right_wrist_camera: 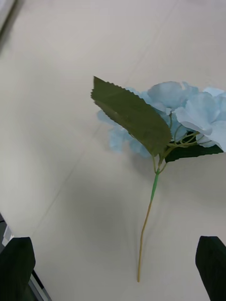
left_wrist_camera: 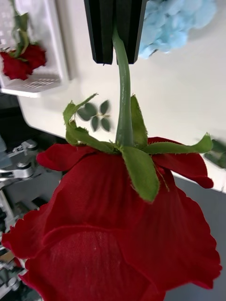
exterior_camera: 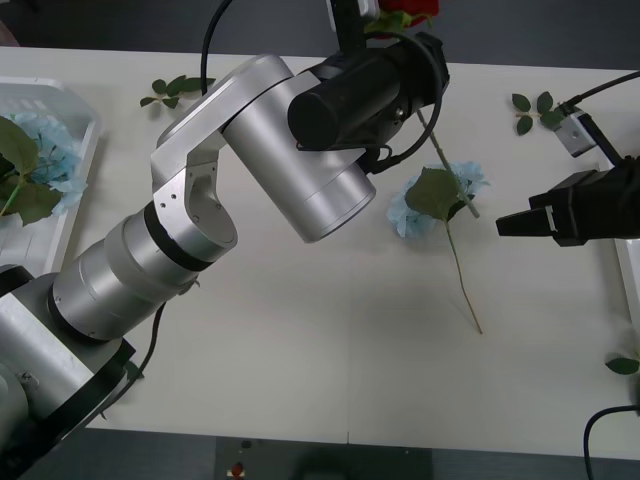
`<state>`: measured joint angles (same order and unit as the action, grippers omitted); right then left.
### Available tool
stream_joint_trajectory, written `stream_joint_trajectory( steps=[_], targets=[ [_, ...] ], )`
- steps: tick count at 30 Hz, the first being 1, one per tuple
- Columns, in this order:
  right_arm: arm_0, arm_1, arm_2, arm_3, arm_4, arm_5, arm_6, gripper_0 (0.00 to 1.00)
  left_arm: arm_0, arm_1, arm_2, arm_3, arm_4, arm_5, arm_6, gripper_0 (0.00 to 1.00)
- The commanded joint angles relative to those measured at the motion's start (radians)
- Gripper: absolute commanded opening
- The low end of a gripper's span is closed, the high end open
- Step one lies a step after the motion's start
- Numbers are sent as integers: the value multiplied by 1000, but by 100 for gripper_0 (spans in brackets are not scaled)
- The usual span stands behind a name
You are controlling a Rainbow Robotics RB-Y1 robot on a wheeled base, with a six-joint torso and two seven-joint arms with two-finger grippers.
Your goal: Put the red flowers into the right box and the blue flowers into the left box
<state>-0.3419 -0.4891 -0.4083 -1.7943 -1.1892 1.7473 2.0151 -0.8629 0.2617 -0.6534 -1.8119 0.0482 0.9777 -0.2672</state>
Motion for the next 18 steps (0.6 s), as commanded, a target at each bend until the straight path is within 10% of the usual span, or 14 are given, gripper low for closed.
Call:
stream_joint_trajectory(
  steps=[1,18],
  targets=[
    [-20,12,-53,-37,-79,46,28,100,-87,-38,1,-40,-27,-5,20,0],
    [-25,-54,-162,-36,-408,132,-110,100,-133,-78,-42,-50,-79,-5,77,0]
  ],
)
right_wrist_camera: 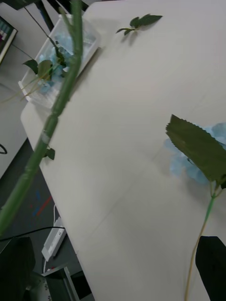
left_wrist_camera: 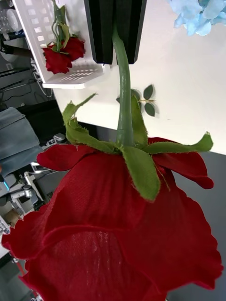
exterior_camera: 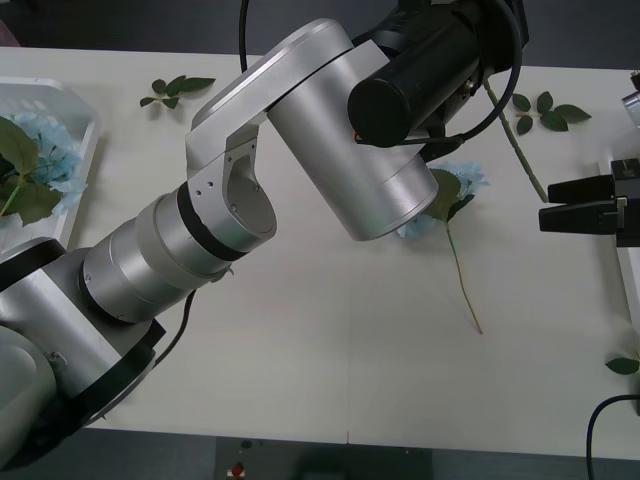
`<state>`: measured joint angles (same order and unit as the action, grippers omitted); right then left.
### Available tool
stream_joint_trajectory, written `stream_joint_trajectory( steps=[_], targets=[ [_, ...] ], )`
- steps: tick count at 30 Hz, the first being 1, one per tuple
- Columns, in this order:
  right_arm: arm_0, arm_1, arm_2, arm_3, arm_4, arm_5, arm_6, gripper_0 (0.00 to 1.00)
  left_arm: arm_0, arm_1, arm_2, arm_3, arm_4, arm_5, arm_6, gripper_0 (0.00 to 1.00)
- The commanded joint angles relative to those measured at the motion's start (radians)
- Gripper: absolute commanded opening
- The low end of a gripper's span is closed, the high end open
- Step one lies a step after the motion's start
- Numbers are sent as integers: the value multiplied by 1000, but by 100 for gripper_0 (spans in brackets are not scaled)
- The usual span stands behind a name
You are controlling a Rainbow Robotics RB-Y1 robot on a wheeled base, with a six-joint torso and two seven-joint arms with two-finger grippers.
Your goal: Put the red flowers into the right box and the blue flowers into the left box
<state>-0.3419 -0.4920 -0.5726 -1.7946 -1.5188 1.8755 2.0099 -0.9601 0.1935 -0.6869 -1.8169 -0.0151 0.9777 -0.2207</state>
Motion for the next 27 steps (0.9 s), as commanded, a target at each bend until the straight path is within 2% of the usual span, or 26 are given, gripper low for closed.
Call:
stream_joint_trajectory(
  steps=[1,12,27],
  targets=[
    [-26,-54,3,-35,-92,4,-119,100,-35,-9,-10,-45,-16,-5,32,0],
    [-108,-62,40,-37,-158,-19,-342,100,-35,-9,-14,-45,-37,-5,44,0],
    [-164,-59,192,-37,-54,-165,-390,100,-35,-9,-14,-45,-37,-5,44,0]
  ],
)
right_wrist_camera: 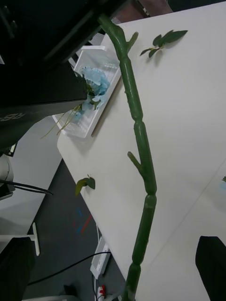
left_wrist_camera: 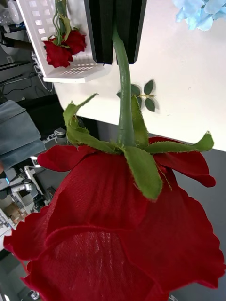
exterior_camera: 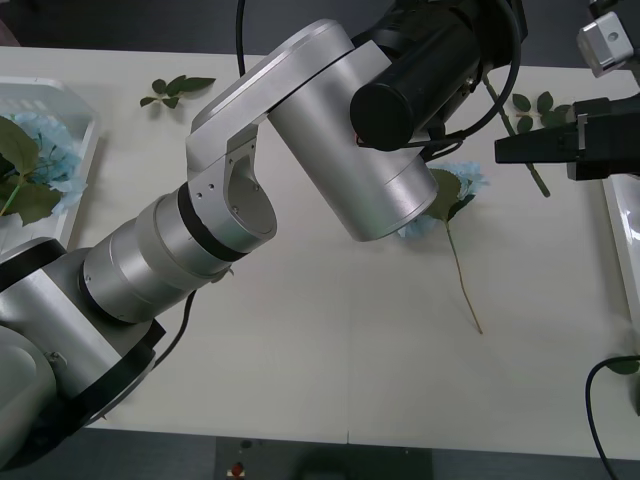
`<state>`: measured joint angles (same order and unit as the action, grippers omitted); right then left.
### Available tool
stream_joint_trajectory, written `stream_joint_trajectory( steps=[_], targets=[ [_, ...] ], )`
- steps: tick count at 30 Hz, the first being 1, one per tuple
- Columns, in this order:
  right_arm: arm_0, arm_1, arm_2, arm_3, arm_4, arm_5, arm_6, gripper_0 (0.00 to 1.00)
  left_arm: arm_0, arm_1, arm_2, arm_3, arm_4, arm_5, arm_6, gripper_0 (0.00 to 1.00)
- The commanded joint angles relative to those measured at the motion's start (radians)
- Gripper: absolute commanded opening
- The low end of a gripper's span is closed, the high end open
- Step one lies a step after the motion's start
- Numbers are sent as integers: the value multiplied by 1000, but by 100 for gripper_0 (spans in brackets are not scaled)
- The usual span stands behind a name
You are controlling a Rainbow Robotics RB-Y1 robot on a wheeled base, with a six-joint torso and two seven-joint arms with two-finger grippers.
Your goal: Put the red flowers into the right box and the blue flowers into the left box
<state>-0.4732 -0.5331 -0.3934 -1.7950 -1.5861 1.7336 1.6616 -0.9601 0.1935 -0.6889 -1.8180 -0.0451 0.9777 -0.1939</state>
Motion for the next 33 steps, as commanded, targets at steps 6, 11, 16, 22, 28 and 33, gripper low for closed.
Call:
stream_joint_trajectory(
  steps=[6,11,16,22,28,33],
  targets=[
    [-44,-18,64,-37,31,-78,-60,100,-35,-9,-12,-44,-7,-5,17,0],
    [-53,-10,77,-35,49,-92,-69,42,-35,-9,-12,-44,-7,-5,17,0],
    [-56,2,77,-37,52,-92,-88,0,-35,-9,-12,-44,-7,-5,17,0],
    [-59,5,76,-37,51,-92,-98,0,-35,-9,-12,-44,-7,-5,17,0],
    [-59,5,64,-35,40,-78,-98,0,-35,-9,-12,-44,-7,-5,17,0],
    [-58,5,57,-37,37,-78,-98,0,-35,-9,-12,-44,-7,-5,17,0]
  ],
)
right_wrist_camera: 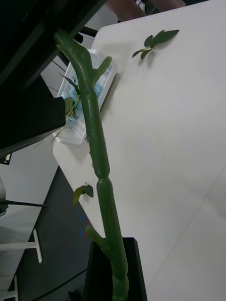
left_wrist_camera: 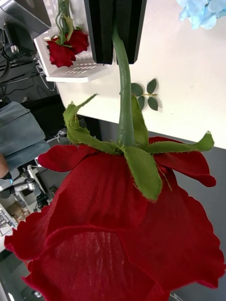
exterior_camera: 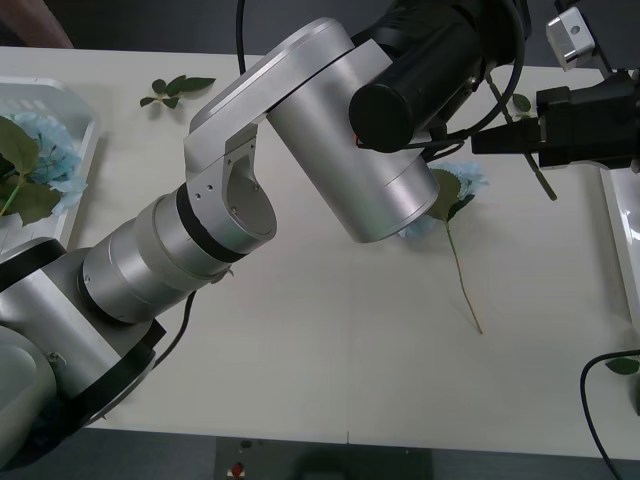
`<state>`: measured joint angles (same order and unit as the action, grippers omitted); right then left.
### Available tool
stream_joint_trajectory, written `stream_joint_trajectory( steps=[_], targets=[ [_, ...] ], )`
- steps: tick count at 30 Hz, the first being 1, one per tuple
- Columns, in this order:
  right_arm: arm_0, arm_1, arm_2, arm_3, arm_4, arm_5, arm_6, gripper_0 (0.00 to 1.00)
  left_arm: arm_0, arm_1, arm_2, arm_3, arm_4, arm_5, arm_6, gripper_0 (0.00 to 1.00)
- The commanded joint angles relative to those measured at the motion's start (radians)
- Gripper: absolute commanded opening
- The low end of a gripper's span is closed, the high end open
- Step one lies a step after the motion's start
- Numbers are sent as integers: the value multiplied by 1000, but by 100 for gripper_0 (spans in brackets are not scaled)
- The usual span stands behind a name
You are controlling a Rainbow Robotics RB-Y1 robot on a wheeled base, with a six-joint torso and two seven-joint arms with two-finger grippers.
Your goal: Put the red flowers into the right box and the blue flowers into the left box
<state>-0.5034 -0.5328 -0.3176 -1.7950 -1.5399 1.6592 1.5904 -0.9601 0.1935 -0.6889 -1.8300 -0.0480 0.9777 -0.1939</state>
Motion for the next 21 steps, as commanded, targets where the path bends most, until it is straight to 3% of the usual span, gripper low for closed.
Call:
stream_joint_trajectory(
  steps=[1,2,3,4,6,21],
  targets=[
    [-29,5,-20,-37,-9,-2,-27,0,-35,-9,-12,-32,-4,-5,17,0],
    [-29,5,-21,-37,-11,-2,-27,0,-35,-9,-12,-32,-4,-5,17,33],
    [-29,5,-21,-37,-9,-4,-27,0,-35,-9,-12,-32,-4,-5,17,53],
    [-29,5,-23,-37,-9,-2,-27,0,-35,-9,-12,-32,-4,-5,17,85],
    [-29,5,-26,-37,-9,-2,-27,0,-35,-9,-12,-32,-4,-5,17,100],
    [-27,0,-141,-35,-23,106,-36,0,-35,-9,-12,-32,-4,-5,17,100]
  ],
)
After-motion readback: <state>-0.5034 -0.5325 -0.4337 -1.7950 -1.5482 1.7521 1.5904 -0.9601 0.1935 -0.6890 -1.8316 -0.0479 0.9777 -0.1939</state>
